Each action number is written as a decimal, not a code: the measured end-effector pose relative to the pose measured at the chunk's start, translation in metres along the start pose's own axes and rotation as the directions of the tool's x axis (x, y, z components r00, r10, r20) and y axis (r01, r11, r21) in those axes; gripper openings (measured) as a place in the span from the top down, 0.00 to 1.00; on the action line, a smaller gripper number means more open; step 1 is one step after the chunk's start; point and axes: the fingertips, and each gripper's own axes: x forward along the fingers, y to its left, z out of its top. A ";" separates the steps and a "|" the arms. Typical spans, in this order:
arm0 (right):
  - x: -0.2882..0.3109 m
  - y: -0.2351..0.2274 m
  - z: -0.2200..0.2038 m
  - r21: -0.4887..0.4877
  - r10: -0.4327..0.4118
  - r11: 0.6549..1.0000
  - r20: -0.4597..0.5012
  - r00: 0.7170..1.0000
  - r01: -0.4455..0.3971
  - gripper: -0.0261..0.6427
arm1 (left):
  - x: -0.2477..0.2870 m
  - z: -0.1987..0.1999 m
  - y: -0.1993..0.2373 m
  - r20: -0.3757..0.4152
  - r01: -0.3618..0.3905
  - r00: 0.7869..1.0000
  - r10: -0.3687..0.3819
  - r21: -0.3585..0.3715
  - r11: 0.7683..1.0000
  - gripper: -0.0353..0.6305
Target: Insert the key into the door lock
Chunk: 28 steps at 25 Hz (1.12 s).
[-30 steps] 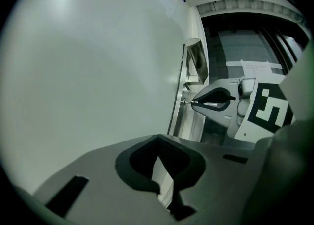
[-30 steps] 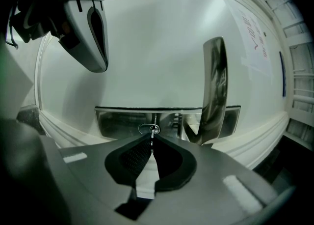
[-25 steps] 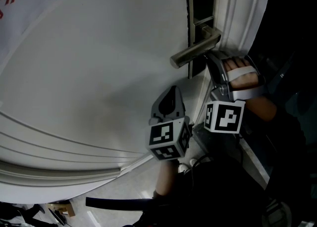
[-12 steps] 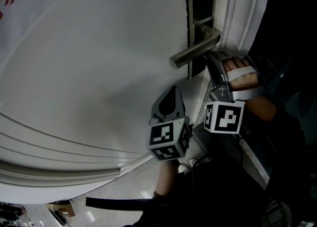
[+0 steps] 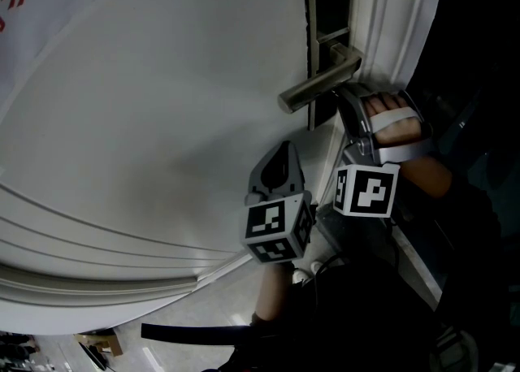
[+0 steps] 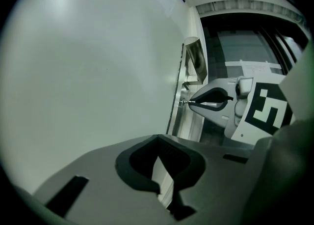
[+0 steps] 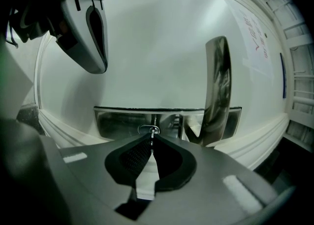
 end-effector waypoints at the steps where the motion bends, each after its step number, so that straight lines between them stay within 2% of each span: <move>1: 0.000 0.000 0.000 -0.003 0.001 1.000 -0.003 1.000 -0.001 0.94 | 0.000 0.000 0.000 0.004 -0.001 1.000 0.001 0.002 1.000 0.95; 19: 0.002 0.000 -0.001 0.002 -0.001 1.000 0.002 1.000 0.001 0.94 | 0.005 -0.005 -0.001 -0.024 0.010 1.000 -0.010 -0.010 1.000 0.95; 23: 0.001 -0.001 -0.001 0.004 0.001 1.000 0.002 1.000 -0.001 0.94 | 0.004 -0.001 0.000 0.002 0.001 1.000 -0.001 0.002 1.000 0.95; 28: 0.002 -0.002 -0.002 0.017 0.008 1.000 0.005 1.000 -0.009 0.94 | 0.006 -0.001 -0.007 -0.002 0.013 1.000 -0.013 0.004 1.000 0.95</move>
